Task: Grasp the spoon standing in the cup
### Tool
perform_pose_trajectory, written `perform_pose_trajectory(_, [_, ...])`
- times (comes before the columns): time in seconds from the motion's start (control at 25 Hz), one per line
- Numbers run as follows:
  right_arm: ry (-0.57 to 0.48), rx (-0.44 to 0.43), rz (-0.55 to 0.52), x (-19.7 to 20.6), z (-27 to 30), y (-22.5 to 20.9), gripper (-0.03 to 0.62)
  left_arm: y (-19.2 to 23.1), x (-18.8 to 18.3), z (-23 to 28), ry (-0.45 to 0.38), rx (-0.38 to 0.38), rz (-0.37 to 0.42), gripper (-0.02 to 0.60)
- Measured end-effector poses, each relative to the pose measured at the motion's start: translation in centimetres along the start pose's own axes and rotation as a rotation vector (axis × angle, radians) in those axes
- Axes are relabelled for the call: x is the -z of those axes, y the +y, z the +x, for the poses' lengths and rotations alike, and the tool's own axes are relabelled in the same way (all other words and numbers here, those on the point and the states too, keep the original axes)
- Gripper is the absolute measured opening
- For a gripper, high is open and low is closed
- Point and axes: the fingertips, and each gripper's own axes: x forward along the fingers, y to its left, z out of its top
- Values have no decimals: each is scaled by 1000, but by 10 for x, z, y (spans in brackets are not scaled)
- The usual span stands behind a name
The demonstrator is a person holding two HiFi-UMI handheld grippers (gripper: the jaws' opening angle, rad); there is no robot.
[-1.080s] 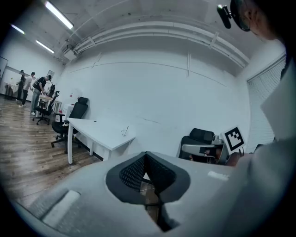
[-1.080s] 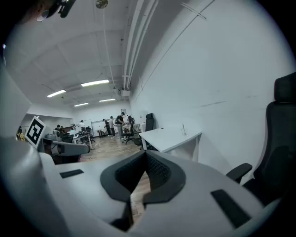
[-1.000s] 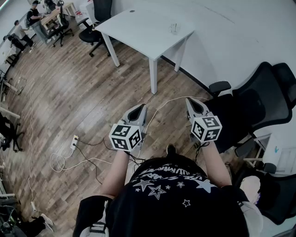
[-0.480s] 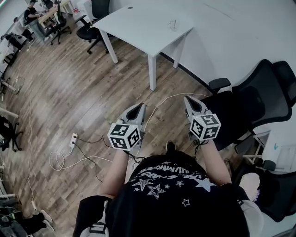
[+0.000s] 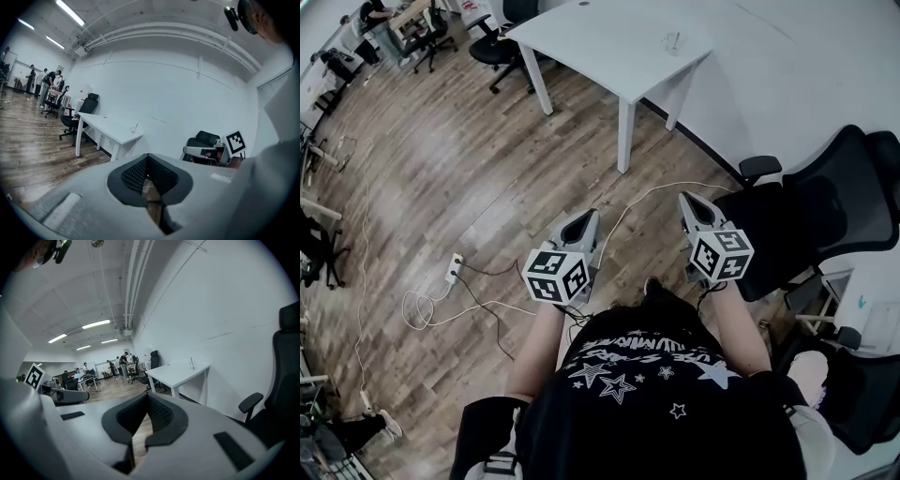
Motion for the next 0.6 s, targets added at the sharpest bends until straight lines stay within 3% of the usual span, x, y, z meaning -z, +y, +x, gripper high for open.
perform_pose_trajectory(0.6, [16,-28,-16,0,15,3,9,28,4,-12,-13,-66,-52,6])
